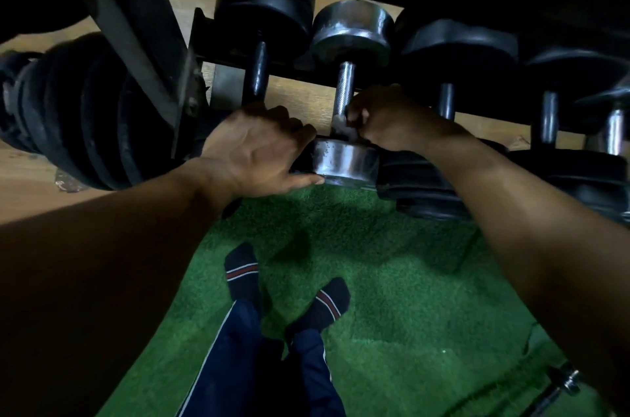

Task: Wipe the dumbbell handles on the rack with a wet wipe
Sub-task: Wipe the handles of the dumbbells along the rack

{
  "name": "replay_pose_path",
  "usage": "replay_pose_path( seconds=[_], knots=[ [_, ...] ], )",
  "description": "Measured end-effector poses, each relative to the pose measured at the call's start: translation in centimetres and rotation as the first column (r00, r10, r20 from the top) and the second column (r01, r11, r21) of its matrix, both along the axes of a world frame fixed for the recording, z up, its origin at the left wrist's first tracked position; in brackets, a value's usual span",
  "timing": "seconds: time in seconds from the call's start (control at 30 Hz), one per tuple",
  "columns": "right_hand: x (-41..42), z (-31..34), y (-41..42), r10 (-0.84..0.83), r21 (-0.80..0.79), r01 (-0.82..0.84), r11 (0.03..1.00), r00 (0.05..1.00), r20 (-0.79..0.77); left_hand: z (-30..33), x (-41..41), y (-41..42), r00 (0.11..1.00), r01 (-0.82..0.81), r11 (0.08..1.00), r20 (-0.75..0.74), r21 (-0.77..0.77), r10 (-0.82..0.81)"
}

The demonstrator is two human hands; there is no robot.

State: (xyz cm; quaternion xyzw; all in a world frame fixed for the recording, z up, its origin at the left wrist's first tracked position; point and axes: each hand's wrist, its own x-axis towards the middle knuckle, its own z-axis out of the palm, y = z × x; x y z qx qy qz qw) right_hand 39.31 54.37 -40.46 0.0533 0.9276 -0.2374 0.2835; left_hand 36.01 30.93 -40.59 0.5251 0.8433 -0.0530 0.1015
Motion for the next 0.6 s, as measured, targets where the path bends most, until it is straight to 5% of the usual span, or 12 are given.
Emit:
replay_pose_path(
  seconds=[0.2,0.6],
  knots=[
    [0.8,1.4,1.0,-0.198,-0.117,0.175,0.978,0.951,-0.236,0.4,-0.1,0.1,0.999,0.031,0.999,-0.021,-0.013,-0.031],
    [4.8,2.9,5.6,-0.283,0.023,0.326,0.945,0.851,-0.442,-2.1,-0.4,-0.4,0.998,0.027,0.999,0.059,-0.038,-0.025]
  ],
)
